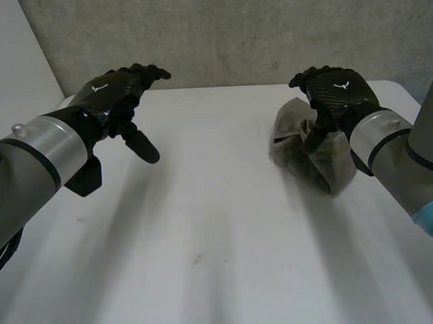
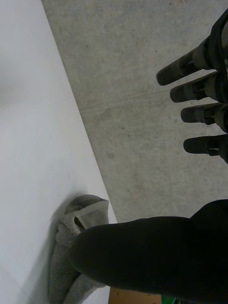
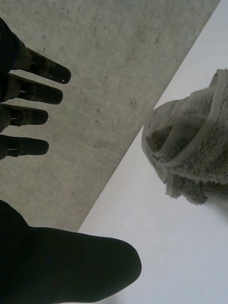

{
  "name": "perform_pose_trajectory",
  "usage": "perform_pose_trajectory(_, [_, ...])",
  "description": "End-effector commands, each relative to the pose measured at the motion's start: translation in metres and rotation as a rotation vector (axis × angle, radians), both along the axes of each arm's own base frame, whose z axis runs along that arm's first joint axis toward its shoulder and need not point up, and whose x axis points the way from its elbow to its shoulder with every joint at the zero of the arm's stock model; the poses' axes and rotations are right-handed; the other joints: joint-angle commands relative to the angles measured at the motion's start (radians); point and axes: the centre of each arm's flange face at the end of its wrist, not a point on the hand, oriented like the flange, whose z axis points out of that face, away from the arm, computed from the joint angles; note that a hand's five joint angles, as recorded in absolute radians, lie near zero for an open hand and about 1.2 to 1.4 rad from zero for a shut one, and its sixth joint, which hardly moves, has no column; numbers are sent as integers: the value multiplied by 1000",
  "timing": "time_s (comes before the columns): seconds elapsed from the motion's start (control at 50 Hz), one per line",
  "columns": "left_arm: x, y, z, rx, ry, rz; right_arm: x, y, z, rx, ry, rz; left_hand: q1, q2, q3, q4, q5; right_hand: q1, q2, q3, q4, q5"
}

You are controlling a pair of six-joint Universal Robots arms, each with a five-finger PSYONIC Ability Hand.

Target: Fold the towel.

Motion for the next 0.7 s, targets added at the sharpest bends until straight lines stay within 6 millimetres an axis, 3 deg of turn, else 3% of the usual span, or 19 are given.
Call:
perform_pose_trajectory(0.02, [0, 0, 0, 1, -1, 0, -1, -3, 4, -14, 1, -19, -1, 11, 7, 7, -32, -34, -49, -38, -58, -48])
perform_pose_trajectory(0.18, [0, -1, -2, 7, -3, 0, -11, -12, 6, -80, 144, -147, -1, 11, 7, 7, -32, -34, -49, -38, -58, -48])
perform_pose_trajectory(0.24, [-1, -1, -3, 10, -4, 0, -14, -17, -5, -92, 250, -178, -1, 11, 7, 7, -32, -34, -49, -38, -58, -48])
perform_pose_trajectory(0.28, [-1, -2, -5, 7, -9, 4, -13, -21, -14, -95, 302, -178, -1, 11, 7, 7, -32, 99, 84, 95, 75, 85])
perform_pose_trajectory(0.4, [-2, -10, -8, -18, -3, 11, -8, -35, -39, -65, 317, -169, -1, 11, 7, 7, -32, 243, 229, 239, 220, 230])
perform_pose_trajectory(0.48, [3, -20, -10, -43, 5, 40, -6, -50, -71, -35, 329, -160, 0, 11, 8, 8, -31, 328, 313, 324, 305, 314])
perform_pose_trajectory(0.52, [5, -24, -11, -44, 6, 49, -6, -54, -81, -28, 330, -151, 0, 11, 8, 8, -31, 434, 419, 430, 411, 420])
perform_pose_trajectory(0.56, [7, -26, -12, -43, 5, 56, -9, -62, -92, -23, 322, -131, 0, 11, 8, 8, -31, 805, 790, 801, 781, 791])
perform_pose_trajectory(0.58, [7, -27, -13, -42, 5, 56, -9, -62, -92, -23, 322, -131, 0, 11, 8, 8, -31, 807, 792, 803, 783, 793])
perform_pose_trajectory(0.6, [6, -29, -16, -35, 2, 56, -8, -62, -95, -24, 311, -107, 0, 11, 8, 8, -31, 1060, 1045, 1056, 1036, 1046])
perform_pose_trajectory(0.68, [5, -32, -24, -18, -5, 55, -3, -60, -88, -47, 269, -54, 0, 11, 8, 8, -31, 1187, 1173, 1184, 1164, 1174])
perform_pose_trajectory(0.7, [5, -33, -28, -6, -10, 55, -2, -58, -76, -69, 236, -44, 3, 14, 11, 11, -28, 1187, 1173, 1184, 1164, 1174])
